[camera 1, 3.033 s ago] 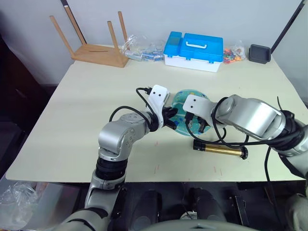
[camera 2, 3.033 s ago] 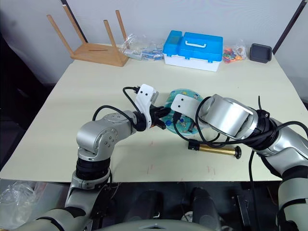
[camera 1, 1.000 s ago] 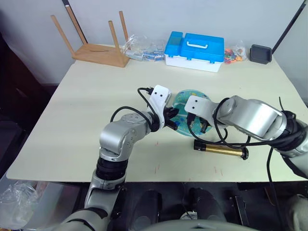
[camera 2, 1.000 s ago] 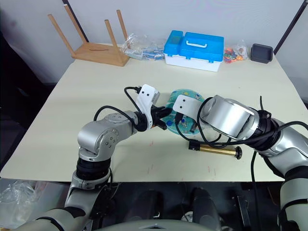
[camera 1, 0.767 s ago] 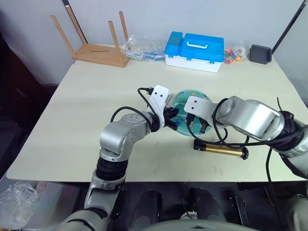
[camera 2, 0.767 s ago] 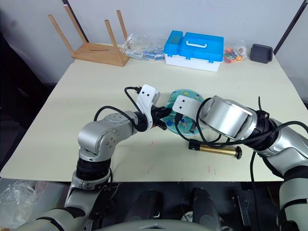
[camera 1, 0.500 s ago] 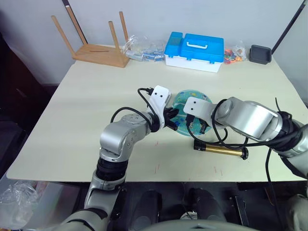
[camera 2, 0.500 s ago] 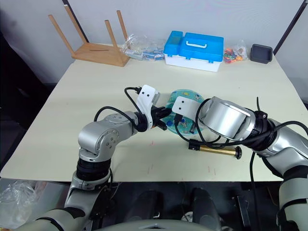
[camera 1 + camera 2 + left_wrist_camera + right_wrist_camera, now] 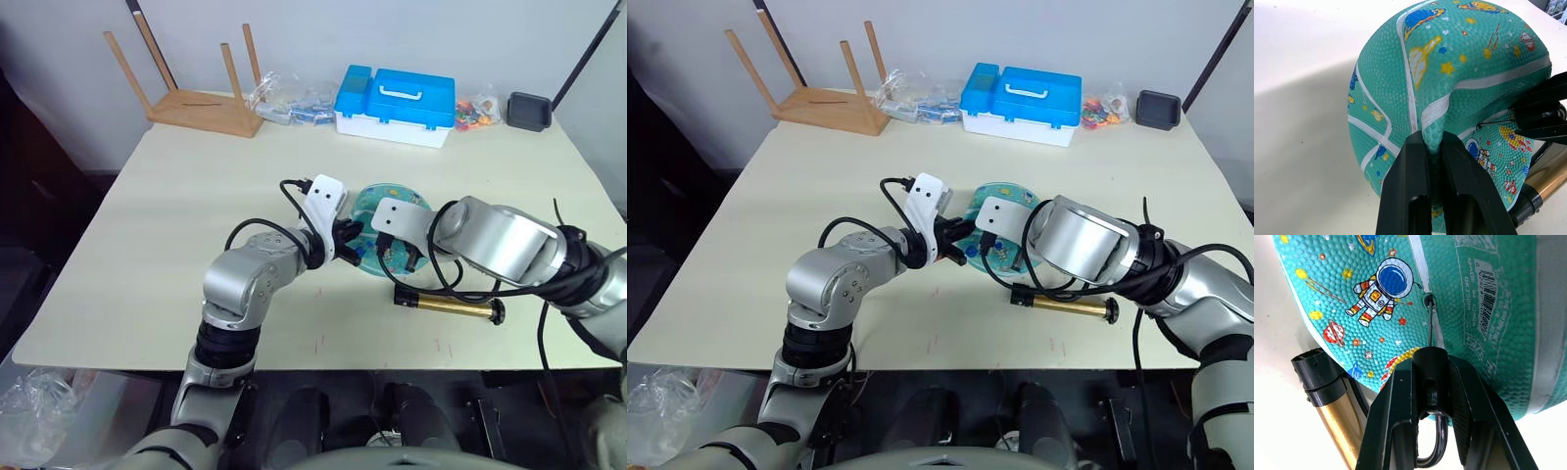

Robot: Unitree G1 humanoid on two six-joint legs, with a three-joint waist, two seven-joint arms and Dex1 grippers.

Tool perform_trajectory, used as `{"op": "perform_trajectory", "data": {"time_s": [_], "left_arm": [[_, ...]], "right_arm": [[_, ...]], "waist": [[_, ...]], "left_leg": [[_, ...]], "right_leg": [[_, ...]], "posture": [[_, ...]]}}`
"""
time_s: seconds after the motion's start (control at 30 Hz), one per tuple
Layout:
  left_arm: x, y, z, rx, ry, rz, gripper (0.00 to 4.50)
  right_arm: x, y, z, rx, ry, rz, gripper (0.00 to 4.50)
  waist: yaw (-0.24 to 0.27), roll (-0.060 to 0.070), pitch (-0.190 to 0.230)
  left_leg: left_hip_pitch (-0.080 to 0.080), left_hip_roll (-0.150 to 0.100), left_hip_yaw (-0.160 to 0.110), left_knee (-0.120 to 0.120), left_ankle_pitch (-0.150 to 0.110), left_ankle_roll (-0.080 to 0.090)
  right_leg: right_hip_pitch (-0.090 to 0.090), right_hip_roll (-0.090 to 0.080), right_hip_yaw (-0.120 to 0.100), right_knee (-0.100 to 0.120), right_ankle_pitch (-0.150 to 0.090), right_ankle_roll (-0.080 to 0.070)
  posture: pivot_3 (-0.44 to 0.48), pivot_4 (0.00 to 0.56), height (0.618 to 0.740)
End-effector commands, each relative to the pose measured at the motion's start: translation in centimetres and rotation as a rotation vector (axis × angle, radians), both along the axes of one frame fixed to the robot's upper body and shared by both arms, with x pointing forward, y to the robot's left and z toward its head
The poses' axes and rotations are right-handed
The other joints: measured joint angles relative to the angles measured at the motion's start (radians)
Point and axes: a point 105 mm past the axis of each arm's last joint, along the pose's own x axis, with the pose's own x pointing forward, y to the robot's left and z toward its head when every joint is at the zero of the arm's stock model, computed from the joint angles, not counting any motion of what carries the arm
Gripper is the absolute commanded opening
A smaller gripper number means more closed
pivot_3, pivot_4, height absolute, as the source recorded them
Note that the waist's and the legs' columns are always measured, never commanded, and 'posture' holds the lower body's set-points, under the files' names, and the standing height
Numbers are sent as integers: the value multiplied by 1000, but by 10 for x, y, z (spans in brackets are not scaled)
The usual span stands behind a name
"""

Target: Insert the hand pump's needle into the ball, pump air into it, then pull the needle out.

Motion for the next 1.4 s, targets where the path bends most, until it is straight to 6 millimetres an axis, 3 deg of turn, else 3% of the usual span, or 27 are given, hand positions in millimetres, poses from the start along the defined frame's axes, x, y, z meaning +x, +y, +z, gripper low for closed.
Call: {"op": "perform_trajectory", "data": {"time_s": [0.03,1.4], "left_arm": [[-5,-4,-5,13,12,-23,0],[-3,0,-5,7,3,1,0]], "right_arm": [[2,5,-1,17,13,10,339],[-3,2,-10,-75,27,147,339]], "waist": [[-1,0,0],[-1,0,0]], "left_leg": [[0,0,0,0,0,0],[1,1,-1,0,0,0]], "right_leg": [[0,0,0,0,0,0],[0,0,0,0,1,-1]], "posture": [[0,150,740],[0,150,740]]}}
